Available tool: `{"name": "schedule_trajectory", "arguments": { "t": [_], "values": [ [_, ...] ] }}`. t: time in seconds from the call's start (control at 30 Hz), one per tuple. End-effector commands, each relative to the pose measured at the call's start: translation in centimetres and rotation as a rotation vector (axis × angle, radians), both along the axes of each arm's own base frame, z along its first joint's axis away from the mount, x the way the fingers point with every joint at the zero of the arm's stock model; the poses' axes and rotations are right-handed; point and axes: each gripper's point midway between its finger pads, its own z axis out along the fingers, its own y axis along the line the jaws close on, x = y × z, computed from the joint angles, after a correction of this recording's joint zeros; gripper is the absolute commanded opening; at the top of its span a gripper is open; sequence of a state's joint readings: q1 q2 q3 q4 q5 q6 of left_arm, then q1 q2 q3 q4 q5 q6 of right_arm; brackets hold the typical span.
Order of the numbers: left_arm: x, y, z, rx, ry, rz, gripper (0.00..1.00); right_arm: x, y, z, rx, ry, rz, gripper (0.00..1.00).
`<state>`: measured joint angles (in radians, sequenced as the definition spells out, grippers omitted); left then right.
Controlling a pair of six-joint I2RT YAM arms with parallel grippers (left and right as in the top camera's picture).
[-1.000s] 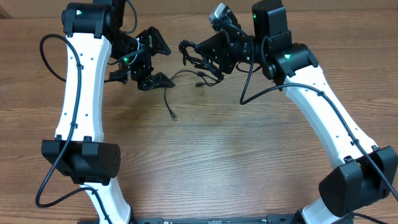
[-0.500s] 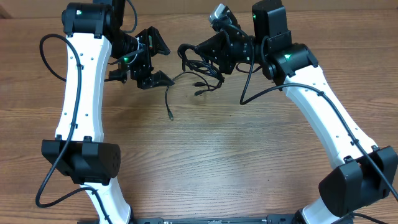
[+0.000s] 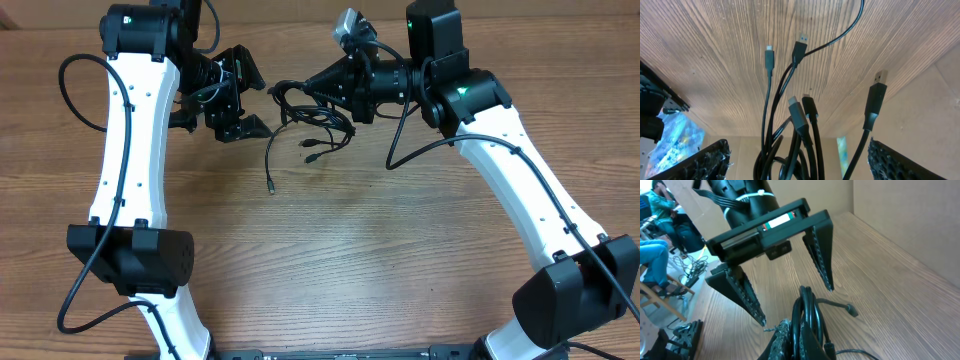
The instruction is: Untangle cables
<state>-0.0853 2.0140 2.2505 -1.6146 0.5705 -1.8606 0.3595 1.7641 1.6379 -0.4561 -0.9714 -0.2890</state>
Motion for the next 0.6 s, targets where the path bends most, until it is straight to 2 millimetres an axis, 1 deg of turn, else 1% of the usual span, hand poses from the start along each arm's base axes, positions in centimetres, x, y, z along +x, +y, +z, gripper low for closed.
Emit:
{"name": "schedule_trajectory", "arguments": {
  "t": [0.0,0.07,0.2,0.23,0.27,0.33,0.37,0.57],
  "values": [
    [-0.4,-0.9,1.5,-0.049,-0.015,0.006,0.91,-1.0,-0.2,2.4,0.047,-0.042,0.041,0.04],
    [-0.3,-1.2,1.8,-0.074,-0.022,0.001,0.99,-1.0,-0.2,2.4,0.047,-0.043,0.041,0.04],
    [0.4,-2.3,2.6,-0.129,-0.065,-0.021,1.00,-1.0,-0.2,2.4,0.047,-0.043,0.041,0.04],
    [0.5,-2.6,2.8,-0.144,-0.075,-0.027,0.97,-1.0,-0.2,2.4,0.047,-0.042,0.041,0.04],
    [0.6,-2.8,2.9,-0.152,-0.080,-0.033,0.83,-1.0,-0.2,2.4,0.046,-0.042,0.041,0.04],
    [0.5,-3.1,3.1,-0.167,-0.083,-0.040,0.68,-1.0,-0.2,2.4,0.047,-0.043,0.041,0.04],
    [0.5,-3.3,3.1,-0.169,-0.083,-0.043,0.62,-1.0,-0.2,2.4,0.047,-0.043,0.041,0.04],
    [0.8,-3.9,3.3,-0.173,-0.106,-0.056,0.63,-1.0,-0.2,2.4,0.046,-0.041,0.041,0.04]
  ]
}}
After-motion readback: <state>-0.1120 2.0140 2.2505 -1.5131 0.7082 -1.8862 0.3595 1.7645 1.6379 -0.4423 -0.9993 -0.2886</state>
